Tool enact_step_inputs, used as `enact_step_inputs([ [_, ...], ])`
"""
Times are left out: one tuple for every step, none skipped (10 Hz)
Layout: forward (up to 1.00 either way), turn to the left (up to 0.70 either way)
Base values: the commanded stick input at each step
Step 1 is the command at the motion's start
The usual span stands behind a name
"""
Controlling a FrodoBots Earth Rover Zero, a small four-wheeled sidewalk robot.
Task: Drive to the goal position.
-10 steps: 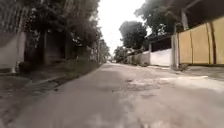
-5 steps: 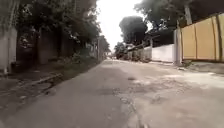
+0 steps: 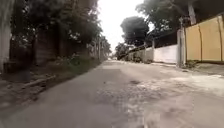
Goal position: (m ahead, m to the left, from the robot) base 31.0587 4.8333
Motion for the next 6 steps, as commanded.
enact_step_inputs([
  [0.7, 0.01],
  [0.7, 0.0],
  [0.7, 0.1],
  [0.7, 0.13],
  [0.7, 0.15],
  [0.7, -0.16],
])
